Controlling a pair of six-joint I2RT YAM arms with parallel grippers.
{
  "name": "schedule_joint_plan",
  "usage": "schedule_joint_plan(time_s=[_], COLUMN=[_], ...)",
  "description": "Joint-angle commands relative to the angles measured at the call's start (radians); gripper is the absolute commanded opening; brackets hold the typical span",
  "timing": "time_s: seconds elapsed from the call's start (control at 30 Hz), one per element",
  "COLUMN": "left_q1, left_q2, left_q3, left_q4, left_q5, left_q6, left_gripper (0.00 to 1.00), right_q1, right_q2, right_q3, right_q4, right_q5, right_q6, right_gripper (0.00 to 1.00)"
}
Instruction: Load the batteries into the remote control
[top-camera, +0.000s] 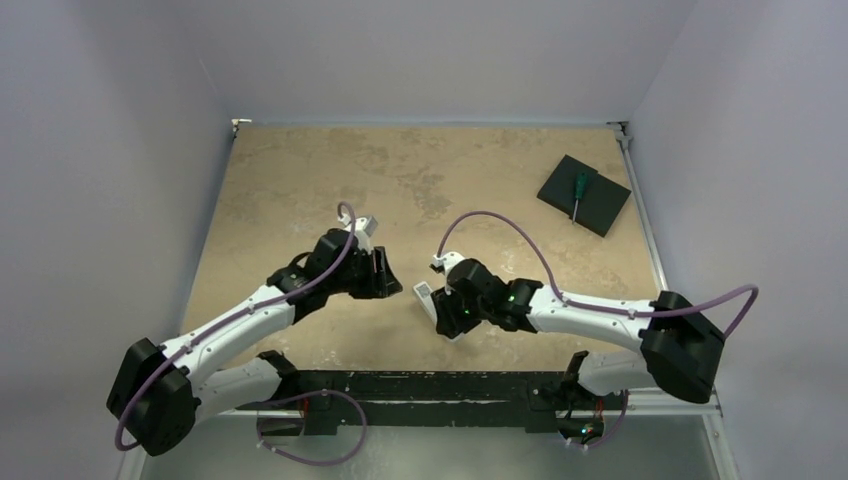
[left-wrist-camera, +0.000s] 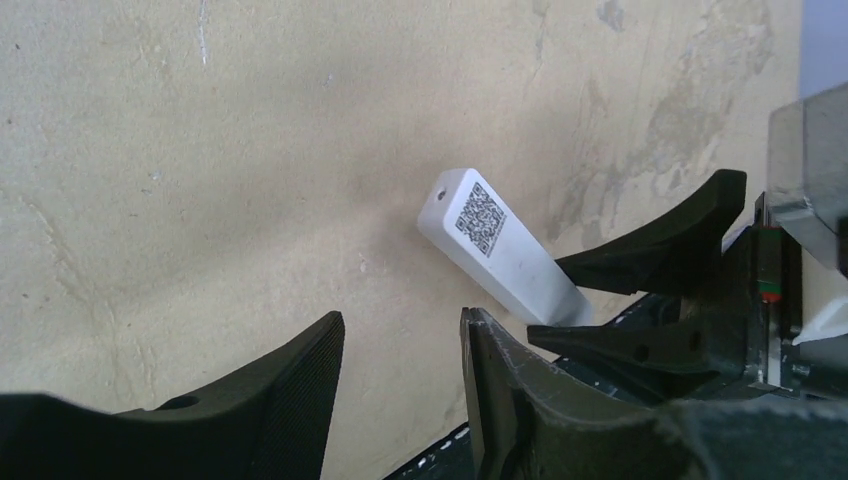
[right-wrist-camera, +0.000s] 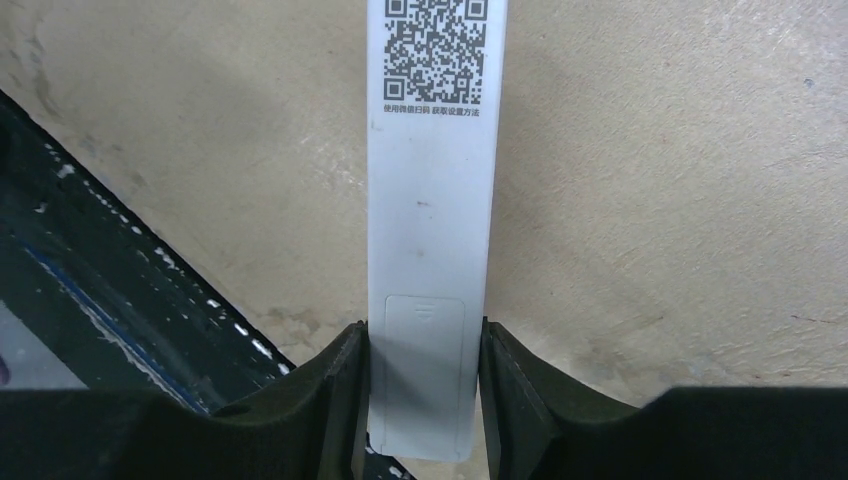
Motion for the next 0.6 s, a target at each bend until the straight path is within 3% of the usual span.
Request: schedule_joint_plan(time_s=[0.0,0.27,0.57], left_q1=[0.104,0.130,0.150], left_q2=[-0.031,-0.049,-0.036], left_q3=[-0.071,-0.121,-0.142], left_q4=[0.201,0.365,0.476], left_q5=[0.243,0.344,0.451], left_q6=[-0.042,-0.075,-0.117], left_gripper=[0.48,0.60,0.66], right_q1=[-0.005,-0.088,-0.253], right_q2=[-0.068,-0.129,-0.204], right_q3=[-0.025,-0.067,-0.135], right_q4=[0.084,0.175,0.340], right_q5=[-0.026,-0.160,-0.454], right_q6=[0.065,0.082,0.127], right_gripper=[0.16,0.16,0.14])
